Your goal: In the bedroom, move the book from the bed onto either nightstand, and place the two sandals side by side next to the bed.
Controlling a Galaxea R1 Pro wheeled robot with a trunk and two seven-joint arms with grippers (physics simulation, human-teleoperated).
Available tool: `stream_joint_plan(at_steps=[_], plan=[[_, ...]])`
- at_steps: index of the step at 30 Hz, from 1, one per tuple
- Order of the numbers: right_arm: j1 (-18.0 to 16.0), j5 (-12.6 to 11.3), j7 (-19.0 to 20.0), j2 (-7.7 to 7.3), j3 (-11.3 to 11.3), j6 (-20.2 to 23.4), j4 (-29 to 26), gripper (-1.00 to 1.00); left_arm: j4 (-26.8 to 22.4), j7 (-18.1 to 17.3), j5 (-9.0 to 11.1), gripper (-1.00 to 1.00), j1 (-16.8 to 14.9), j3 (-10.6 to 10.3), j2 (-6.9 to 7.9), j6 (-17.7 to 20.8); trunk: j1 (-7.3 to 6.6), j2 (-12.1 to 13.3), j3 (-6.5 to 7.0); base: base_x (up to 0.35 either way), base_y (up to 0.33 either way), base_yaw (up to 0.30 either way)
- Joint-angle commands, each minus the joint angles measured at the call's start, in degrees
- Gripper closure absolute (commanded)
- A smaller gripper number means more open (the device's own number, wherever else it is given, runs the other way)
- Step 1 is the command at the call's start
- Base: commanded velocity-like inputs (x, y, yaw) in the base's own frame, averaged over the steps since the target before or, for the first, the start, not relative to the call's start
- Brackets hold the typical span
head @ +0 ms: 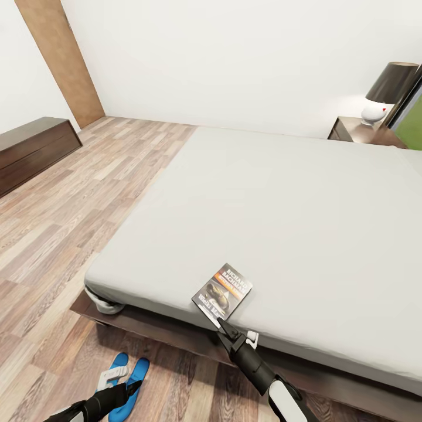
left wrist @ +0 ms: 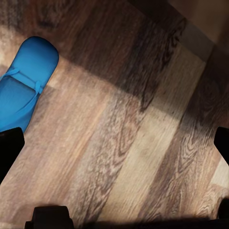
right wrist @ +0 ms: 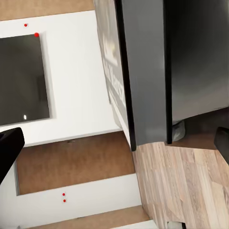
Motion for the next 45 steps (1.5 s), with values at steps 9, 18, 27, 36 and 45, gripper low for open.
stream_joint_plan(at_steps=[9, 18, 27, 36, 45], plan=[[0.0, -0.6, 0.0, -0.02, 0.1, 0.5, 0.0, -1.00, 0.1, -0.2, -0.1, -1.00, 0.0, 0.1, 0.02, -0.3, -0.01, 0.0, -0.03, 0.012, 0.000, 0.000], [0.0, -0.6, 0.0, -0.02, 0.1, 0.5, 0.0, -1.00, 0.1, -0.1, -0.1, -1.00, 0.0, 0.1, 0.02, -0.3, -0.01, 0.0, -0.03, 0.019, 0.000, 0.000], [0.0, -0.6, 0.0, -0.02, 0.1, 0.5, 0.0, -1.00, 0.1, -0.2, -0.1, -1.00, 0.0, 0.1, 0.02, -0.3, -0.01, 0.0, -0.03, 0.000, 0.000, 0.000], [0.0, -0.6, 0.0, -0.02, 0.1, 0.5, 0.0, -1.00, 0.1, -0.2, -0.1, -1.00, 0.0, 0.1, 0.02, -0.3, -0.01, 0.0, -0.03, 0.061, 0.003, 0.000], [0.0, -0.6, 0.0, -0.02, 0.1, 0.5, 0.0, -1.00, 0.1, -0.1, -0.1, -1.00, 0.0, 0.1, 0.02, -0.3, -0.01, 0.0, -0.03, 0.101, 0.002, 0.000]])
